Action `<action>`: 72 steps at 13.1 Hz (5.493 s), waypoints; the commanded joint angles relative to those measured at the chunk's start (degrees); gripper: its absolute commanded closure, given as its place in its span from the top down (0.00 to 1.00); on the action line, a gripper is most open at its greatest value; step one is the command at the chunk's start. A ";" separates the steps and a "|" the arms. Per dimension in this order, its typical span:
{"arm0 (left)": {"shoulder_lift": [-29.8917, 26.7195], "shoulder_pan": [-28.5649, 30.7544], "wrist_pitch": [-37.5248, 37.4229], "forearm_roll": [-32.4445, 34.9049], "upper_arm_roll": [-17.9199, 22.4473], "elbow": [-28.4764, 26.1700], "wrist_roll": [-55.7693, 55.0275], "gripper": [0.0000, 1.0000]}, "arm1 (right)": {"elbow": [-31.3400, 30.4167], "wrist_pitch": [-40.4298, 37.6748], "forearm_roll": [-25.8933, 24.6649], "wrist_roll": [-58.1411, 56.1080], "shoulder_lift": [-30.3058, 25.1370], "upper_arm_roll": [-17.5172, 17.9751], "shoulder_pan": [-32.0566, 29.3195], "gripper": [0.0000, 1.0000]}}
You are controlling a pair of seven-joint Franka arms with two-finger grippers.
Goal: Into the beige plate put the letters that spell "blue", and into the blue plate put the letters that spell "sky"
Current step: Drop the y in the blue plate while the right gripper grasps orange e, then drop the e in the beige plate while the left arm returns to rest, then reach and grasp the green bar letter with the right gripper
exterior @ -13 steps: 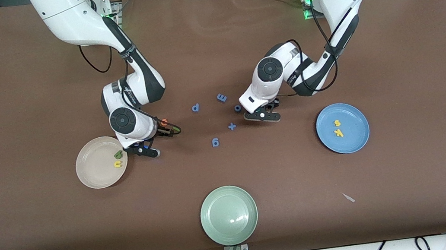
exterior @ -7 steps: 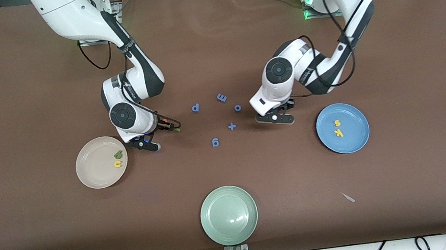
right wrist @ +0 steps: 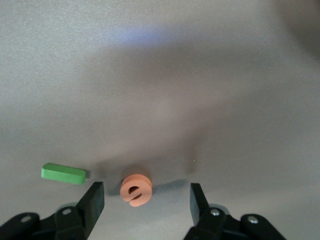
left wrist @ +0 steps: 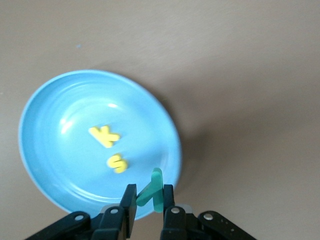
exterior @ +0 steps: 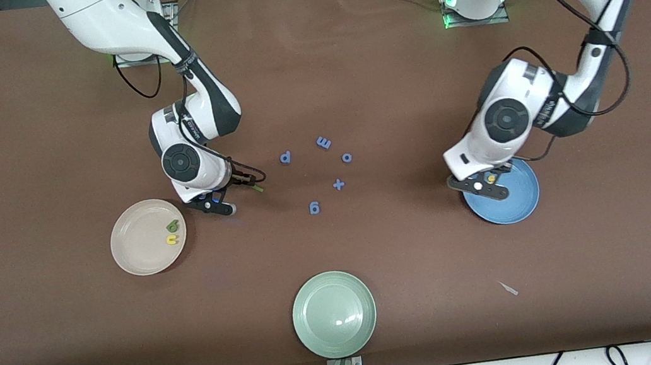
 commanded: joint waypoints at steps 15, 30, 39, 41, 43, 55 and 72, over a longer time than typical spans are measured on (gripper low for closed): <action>-7.65 3.99 -13.41 -0.99 -1.66 6.63 2.11 1.00 | -1.84 -0.08 1.06 -0.96 -3.20 0.04 -0.54 0.23; -25.59 -13.12 -28.23 -23.49 24.12 17.31 0.70 1.00 | 9.23 -19.95 0.79 -35.24 -2.86 -18.33 -4.13 0.74; -26.92 -19.13 -25.74 -24.30 27.08 16.23 1.41 1.00 | 14.15 -19.26 7.38 -18.14 -0.14 -11.32 -2.92 0.80; -27.53 -18.95 -26.01 -24.74 26.99 15.79 1.50 1.00 | 17.66 -18.37 7.39 -11.11 2.84 -8.76 -1.43 0.80; -27.62 -19.21 -26.62 -24.74 26.99 15.44 1.50 1.00 | 22.05 -18.02 7.38 -5.30 6.44 -7.44 0.24 0.80; -26.83 -16.14 -26.89 -24.56 27.08 16.41 0.62 1.00 | 14.10 -4.77 6.77 5.36 9.54 -5.76 7.63 0.80; -26.57 -12.01 -29.62 -23.95 26.37 16.85 1.50 1.00 | 9.85 -4.13 6.59 4.31 6.11 -6.02 8.07 0.42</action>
